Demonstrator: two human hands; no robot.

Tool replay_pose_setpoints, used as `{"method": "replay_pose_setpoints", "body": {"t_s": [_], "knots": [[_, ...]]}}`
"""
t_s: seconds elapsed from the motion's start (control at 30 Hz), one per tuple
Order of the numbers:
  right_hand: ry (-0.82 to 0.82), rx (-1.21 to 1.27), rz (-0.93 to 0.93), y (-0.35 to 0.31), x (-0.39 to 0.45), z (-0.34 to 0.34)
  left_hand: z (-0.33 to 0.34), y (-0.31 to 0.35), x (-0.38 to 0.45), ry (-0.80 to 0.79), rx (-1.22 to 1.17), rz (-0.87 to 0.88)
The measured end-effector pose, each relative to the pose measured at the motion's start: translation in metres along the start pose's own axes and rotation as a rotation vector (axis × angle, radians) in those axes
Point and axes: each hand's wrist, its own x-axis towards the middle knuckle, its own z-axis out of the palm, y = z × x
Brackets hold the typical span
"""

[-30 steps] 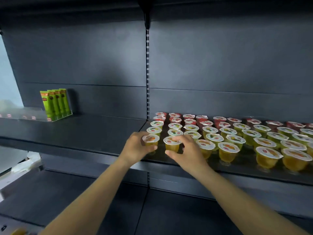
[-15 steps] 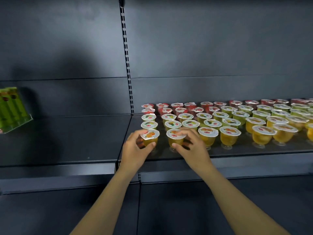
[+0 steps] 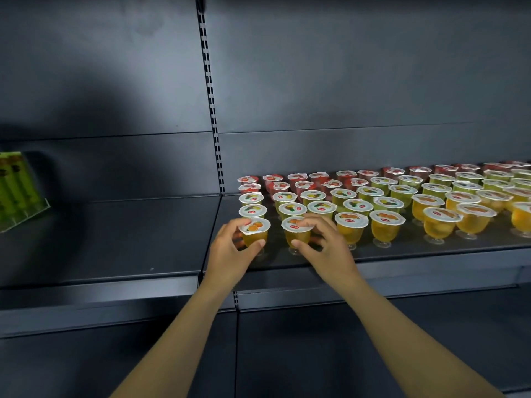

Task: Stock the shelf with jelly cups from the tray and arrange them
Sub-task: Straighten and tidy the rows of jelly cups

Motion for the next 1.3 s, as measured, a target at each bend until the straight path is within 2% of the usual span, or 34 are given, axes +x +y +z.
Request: {"method": "replay_pose_setpoints", "body": {"t_s": [0.13,0.27,0.37,0.5,0.6,0.77,0.9,1.07,1.2,1.3], "knots": [[-0.03,0.029,0.026,-0.002,0.001,-0.003,-0.004,0.009,0.0,-0.066,0.003,-0.035],[-0.122,0.003,0.049,-0.014,0.001,-0.022,-0.013,0.026,0.0,-0.067,0.186,-0.021],[-0.29,-0.157,0.012,-0.031,0.007,-0.059,-0.019,0.058,0.003,-0.118,0.381,0.071],[-0.483,-0.284,0.041,-0.055,0.018,-0.116,-0.005,0.114,0.004,-0.358,0.703,0.143],[-0.541,-0.398,-0.01,-0.068,0.028,-0.154,0.017,0.146,0.005,-0.461,0.829,0.21],[-0.547,-0.738,-0.13,-0.07,0.045,-0.209,0.059,0.178,0.005,-0.479,0.939,0.239],[-0.555,-0.828,-0.151,-0.062,0.048,-0.232,0.086,0.188,0.002,-0.459,0.949,0.225],[-0.485,-0.666,-0.083,-0.022,0.029,-0.231,0.119,0.17,-0.011,-0.395,0.772,0.111],[-0.376,-0.44,0.032,0.018,0.011,-0.205,0.148,0.135,-0.02,-0.216,0.631,0.042],[-0.275,-0.293,0.076,0.041,0.009,-0.187,0.164,0.112,-0.023,-0.016,0.532,0.026]]}}
